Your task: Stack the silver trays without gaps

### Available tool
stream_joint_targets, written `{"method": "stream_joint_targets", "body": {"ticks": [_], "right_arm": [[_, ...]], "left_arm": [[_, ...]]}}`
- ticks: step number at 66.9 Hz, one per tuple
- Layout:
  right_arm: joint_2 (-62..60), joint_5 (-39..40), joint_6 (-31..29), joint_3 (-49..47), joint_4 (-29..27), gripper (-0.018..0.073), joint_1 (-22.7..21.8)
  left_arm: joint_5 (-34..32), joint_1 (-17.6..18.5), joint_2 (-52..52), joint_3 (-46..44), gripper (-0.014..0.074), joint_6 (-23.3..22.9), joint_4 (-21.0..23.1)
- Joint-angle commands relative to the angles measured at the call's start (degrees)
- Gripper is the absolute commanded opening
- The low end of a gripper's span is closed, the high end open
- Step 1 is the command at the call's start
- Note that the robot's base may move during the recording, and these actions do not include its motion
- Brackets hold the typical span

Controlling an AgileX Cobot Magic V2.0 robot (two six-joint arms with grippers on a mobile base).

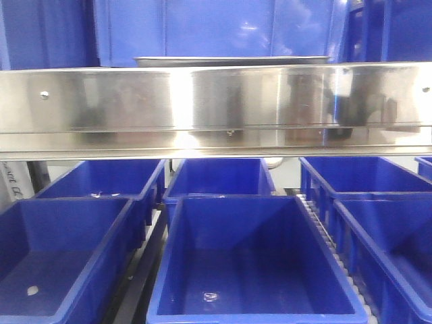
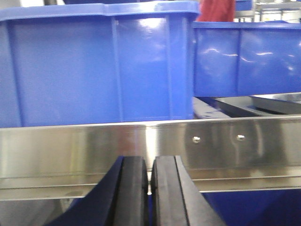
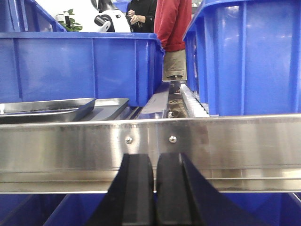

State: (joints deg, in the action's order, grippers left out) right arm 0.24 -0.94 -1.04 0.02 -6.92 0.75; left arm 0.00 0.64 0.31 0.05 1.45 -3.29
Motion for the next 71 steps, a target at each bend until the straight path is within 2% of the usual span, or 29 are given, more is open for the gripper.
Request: {"method": "stream_joint_targets", "body": {"ticks": [1,20,71], "right_arm": [[-0.24,1.44,-0.07,-0.02,0.30,-0.0022,-0.30],[-0.24,1.44,-0.07,-0.02,0.30,-0.0022,-0.30],[-0.24,1.44,-0.07,-0.02,0.30,-0.0022,-0.30]], "left_arm": [[-1.08,-0.46,-0.31,-0.05,0.0024,-0.66,0.44],[1.23,-0.46,-0.31,-0.05,0.0024,-0.66,1.09],[0.75,-0.46,-0.31,-0.05,0.0024,-0.66,1.39]]}}
